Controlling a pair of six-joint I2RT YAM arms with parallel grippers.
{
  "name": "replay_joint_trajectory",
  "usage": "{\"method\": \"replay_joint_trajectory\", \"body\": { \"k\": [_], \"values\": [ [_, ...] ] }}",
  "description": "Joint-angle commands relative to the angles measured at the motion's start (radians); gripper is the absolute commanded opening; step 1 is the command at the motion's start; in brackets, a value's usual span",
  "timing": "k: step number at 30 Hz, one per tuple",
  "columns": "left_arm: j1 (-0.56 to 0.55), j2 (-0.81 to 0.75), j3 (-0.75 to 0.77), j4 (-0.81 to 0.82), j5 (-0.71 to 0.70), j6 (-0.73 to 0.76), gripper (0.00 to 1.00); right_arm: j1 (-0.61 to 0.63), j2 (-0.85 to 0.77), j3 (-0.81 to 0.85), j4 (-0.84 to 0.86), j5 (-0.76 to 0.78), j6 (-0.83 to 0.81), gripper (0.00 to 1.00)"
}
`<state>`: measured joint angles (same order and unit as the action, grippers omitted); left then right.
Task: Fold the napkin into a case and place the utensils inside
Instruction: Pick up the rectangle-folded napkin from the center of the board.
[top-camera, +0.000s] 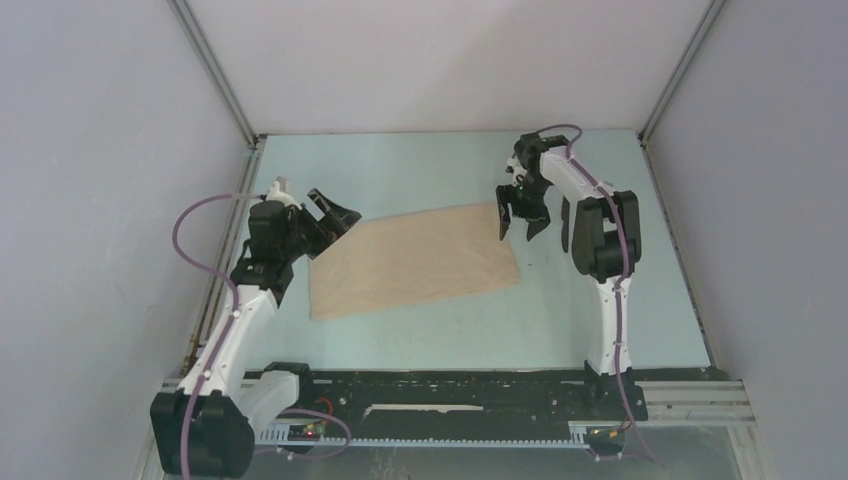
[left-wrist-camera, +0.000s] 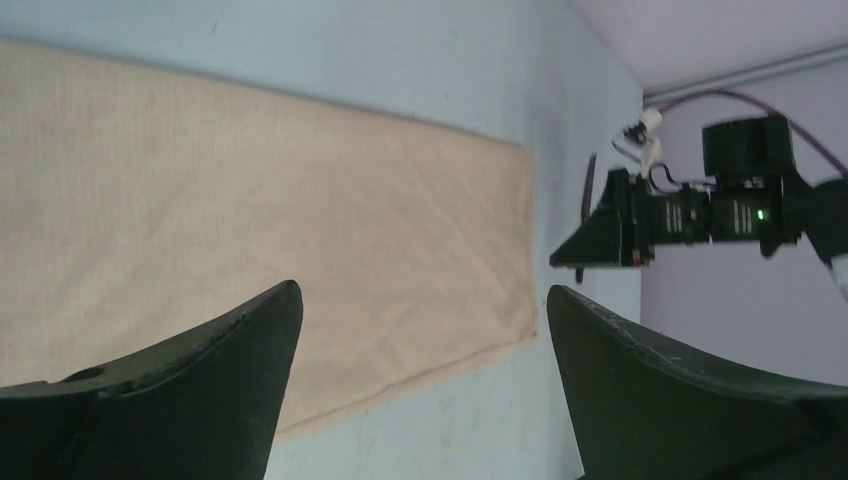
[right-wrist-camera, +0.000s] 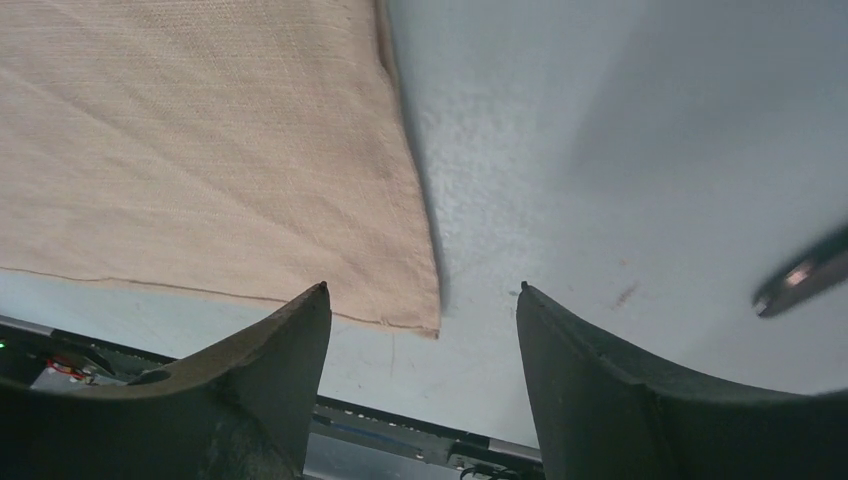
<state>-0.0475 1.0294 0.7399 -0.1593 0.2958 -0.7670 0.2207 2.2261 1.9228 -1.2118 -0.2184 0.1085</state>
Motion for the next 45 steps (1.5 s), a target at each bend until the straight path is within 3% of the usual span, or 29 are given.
{"method": "replay_joint_trajectory", "body": {
  "k": [1,10,23,34,38,45],
  "values": [
    [0.0,-0.105,-0.025,-0.125,0.047,0.092,1.0,0.043,0.067,0.069,-0.037,0.006,-0.014,0.75],
    [0.0,-0.144,-0.022,-0.189,0.074,0.135,1.0,0.089,0.128,0.069,-0.024,0.065,0.008,0.79],
    [0.008,-0.169,0.003,-0.213,0.097,0.153,1.0,0.185,0.195,0.026,0.039,0.262,0.138,0.63],
    [0.019,-0.202,0.045,-0.277,0.107,0.17,1.0,0.211,0.174,-0.046,0.152,0.245,0.141,0.3],
    [0.021,-0.209,0.042,-0.283,0.105,0.169,1.0,0.204,0.169,-0.052,0.153,0.299,0.101,0.0],
    [0.023,-0.207,0.012,-0.284,0.103,0.16,1.0,0.168,0.106,-0.089,0.157,0.262,0.055,0.0]
  ]
}}
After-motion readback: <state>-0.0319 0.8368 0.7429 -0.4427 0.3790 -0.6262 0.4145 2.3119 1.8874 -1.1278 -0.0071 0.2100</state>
